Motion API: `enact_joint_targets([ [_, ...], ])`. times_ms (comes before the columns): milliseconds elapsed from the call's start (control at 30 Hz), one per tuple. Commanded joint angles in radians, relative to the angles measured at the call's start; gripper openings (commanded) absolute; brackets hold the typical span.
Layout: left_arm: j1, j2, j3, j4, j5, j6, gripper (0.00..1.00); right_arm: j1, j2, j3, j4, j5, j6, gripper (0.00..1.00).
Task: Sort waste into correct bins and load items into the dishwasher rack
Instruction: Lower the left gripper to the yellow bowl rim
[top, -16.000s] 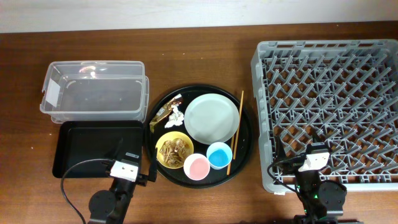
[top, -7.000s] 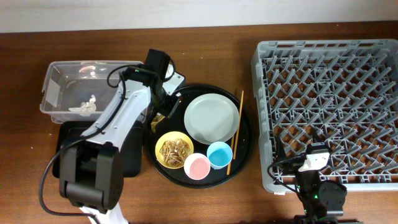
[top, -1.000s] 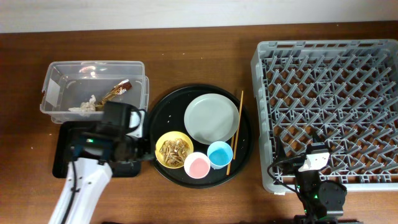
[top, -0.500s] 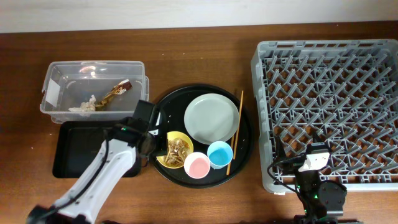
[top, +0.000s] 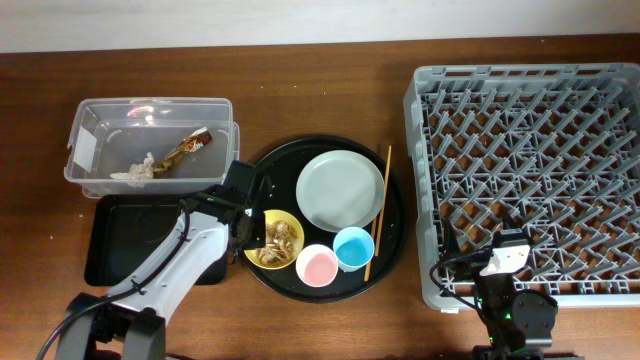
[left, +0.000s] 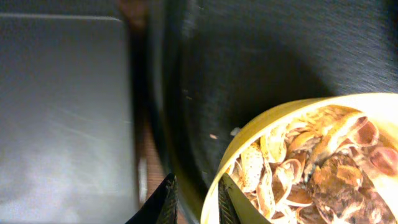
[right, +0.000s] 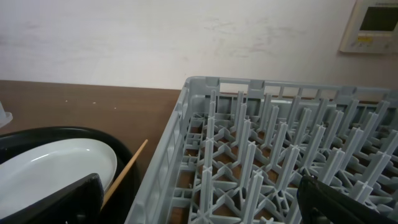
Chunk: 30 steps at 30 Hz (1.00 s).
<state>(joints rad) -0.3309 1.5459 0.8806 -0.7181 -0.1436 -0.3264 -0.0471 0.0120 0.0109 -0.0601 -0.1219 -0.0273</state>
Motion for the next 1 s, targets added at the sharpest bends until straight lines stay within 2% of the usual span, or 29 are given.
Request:
enact_joint_targets([
  [0, -0.002, 0.004, 0.037, 0.015, -0.129, -0.01, 0.22, -0.005, -0.005, -0.005, -0.004, -0.002, 0.001, 0.98],
  [133, -0.002, 0.004, 0.053, 0.053, -0.14, -0.01, 0.23, -0.005, -0.005, -0.005, -0.003, -0.002, 0.001, 0.98],
  [167, -0.002, 0.004, 0.058, 0.06, -0.143, -0.01, 0.26, -0.005, -0.005, -0.005, -0.003, -0.002, 0.001, 0.98],
  [233, -0.002, 0.004, 0.082, 0.063, -0.141, -0.01, 0.28, -0.005, -0.005, -0.005, -0.004, -0.002, 0.001, 0.98],
  [367, -0.002, -0.002, 0.171, 0.002, -0.121, -0.01, 0.29, -0.005, -0.005, -0.005, -0.004, -0.002, 0.001, 0.99],
  [433, -0.002, -0.008, 0.217, -0.054, -0.069, -0.011, 0.29, -0.005, -0.005, -0.005, -0.004, -0.002, 0.001, 0.99],
  [533, -0.002, -0.013, 0.273, -0.124, 0.134, -0.026, 0.34, -0.005, -0.005, -0.005, -0.003, -0.002, 0.001, 0.98],
  [600, -0.002, -0.013, 0.274, -0.125, 0.256, -0.025, 0.49, -0.005, -0.005, -0.005, -0.003, -0.002, 0.001, 0.98],
  [633, -0.002, -0.013, 0.274, -0.125, 0.277, -0.026, 0.86, -0.005, -0.005, -0.005, -0.004, -0.002, 0.001, 0.98],
  [667, -0.002, -0.013, 0.274, -0.121, 0.287, -0.026, 0.99, -0.005, -0.005, -0.005, -0.003, -0.002, 0.001, 0.98],
  [767, -0.002, -0.013, 0.274, -0.103, 0.292, -0.026, 0.99, -0.005, -0.005, -0.005, -0.004, -0.002, 0.001, 0.98],
  [800, -0.002, -0.013, 0.274, -0.103, 0.314, -0.026, 0.96, -0.005, -0.005, -0.005, -0.004, -0.002, 0.001, 0.98],
  [900, -0.019, -0.013, 0.274, -0.106, 0.32, -0.05, 0.58, -0.005, -0.005, -0.005, -0.003, -0.002, 0.001, 0.98],
  [933, -0.036, -0.013, 0.274, -0.105, 0.319, -0.067, 0.36, -0.005, -0.005, -0.005, -0.004, -0.002, 0.001, 0.98],
  [967, -0.051, -0.013, 0.274, -0.103, 0.31, -0.089, 0.25, -0.005, -0.005, -0.005, -0.004, -0.002, 0.001, 0.98],
])
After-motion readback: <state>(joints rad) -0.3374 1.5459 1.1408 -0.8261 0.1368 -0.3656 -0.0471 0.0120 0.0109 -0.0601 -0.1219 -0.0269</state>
